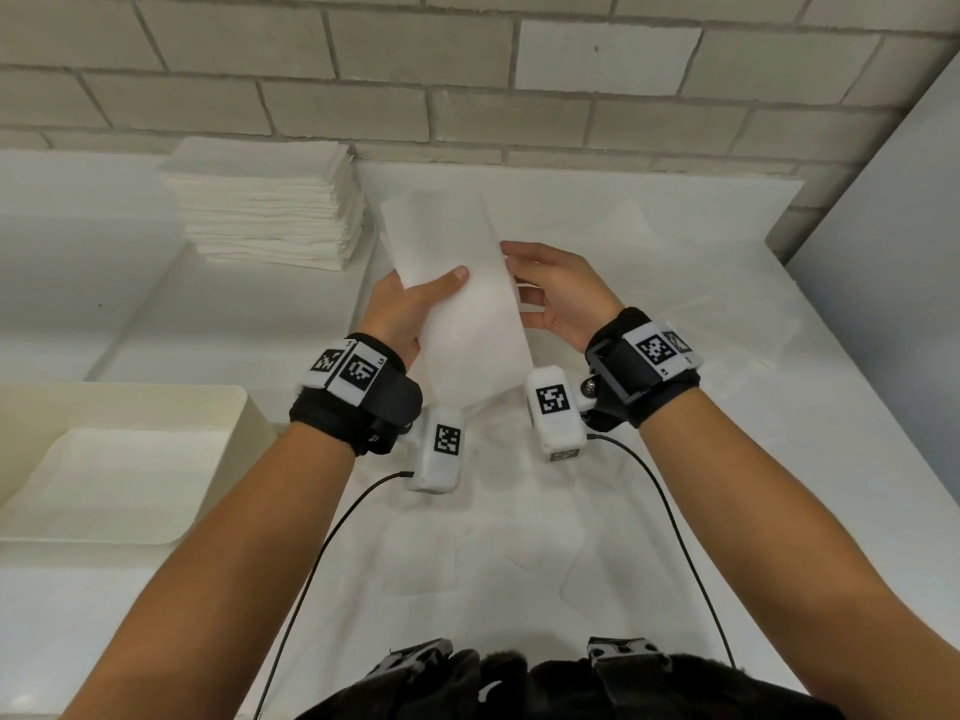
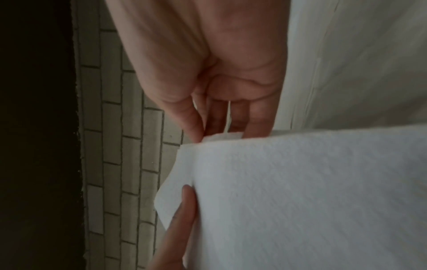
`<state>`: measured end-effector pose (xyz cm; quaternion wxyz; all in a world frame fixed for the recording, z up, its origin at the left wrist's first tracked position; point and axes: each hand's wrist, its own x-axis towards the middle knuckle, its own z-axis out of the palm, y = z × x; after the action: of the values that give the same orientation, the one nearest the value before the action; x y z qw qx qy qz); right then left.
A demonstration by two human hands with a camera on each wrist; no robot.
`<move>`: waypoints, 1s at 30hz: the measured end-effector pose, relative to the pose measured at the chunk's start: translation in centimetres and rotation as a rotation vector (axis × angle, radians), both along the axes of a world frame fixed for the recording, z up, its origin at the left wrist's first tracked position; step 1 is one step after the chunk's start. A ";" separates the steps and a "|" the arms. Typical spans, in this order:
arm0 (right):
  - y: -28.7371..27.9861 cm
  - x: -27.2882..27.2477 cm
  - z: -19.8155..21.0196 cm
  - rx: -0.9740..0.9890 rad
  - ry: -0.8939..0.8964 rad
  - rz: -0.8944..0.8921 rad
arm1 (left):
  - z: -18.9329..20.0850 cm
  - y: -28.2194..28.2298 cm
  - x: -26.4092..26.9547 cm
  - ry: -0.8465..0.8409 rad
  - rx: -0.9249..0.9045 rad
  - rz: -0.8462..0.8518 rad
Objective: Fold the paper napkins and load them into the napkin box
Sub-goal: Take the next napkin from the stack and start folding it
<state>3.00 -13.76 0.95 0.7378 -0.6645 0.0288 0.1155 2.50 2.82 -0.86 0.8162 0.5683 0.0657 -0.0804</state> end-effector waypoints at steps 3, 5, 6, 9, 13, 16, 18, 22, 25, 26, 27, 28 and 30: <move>0.1 -0.2 0.1 -0.026 -0.016 0.048 | -0.3 0.0 0.1 0.001 -0.005 0.006; 0.4 -0.7 0.4 -0.077 -0.021 0.082 | -0.1 -0.1 0.0 -0.009 -0.013 0.008; 0.5 -0.9 0.5 -0.133 -0.039 0.094 | 0.0 -0.1 -0.1 -0.016 -0.014 0.010; 0.1 -1.1 0.5 -0.363 -0.116 0.177 | 0.6 0.2 -0.1 -0.017 -0.024 0.056; -2.8 -1.2 -0.9 -0.817 0.008 0.359 | 0.9 1.9 0.2 0.017 -0.077 0.128; -4.9 -2.4 -3.7 -1.257 0.077 0.513 | 0.3 3.5 0.3 0.051 -0.118 0.138; -5.1 -3.1 -5.2 -1.323 0.057 0.509 | -0.3 4.1 0.2 0.081 -0.104 0.133; -4.7 -3.3 -5.5 -1.303 -0.038 0.464 | -1.3 4.0 -0.3 0.142 -0.043 0.093; -4.6 -3.1 -5.6 -1.281 -0.064 0.398 | -1.3 3.5 -0.5 0.184 0.009 0.068; -4.5 -3.0 -5.7 -1.262 -0.066 0.367 | -1.3 3.3 -0.6 0.195 0.018 0.066; -4.4 -2.9 -5.8 -1.249 -0.075 0.338 | -1.3 3.1 -0.7 0.204 0.021 0.066; -4.3 -2.8 -5.8 -1.236 -0.088 0.301 | -1.3 2.9 -0.8 0.211 0.032 0.055; -4.3 -2.3 -5.6 -1.162 -0.127 0.175 | -1.8 2.3 -0.9 0.228 0.050 0.032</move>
<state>0.72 -18.02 -4.67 0.2408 -0.9652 -0.0120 0.1011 1.60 5.11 -2.70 0.7902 0.5745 0.1692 -0.1299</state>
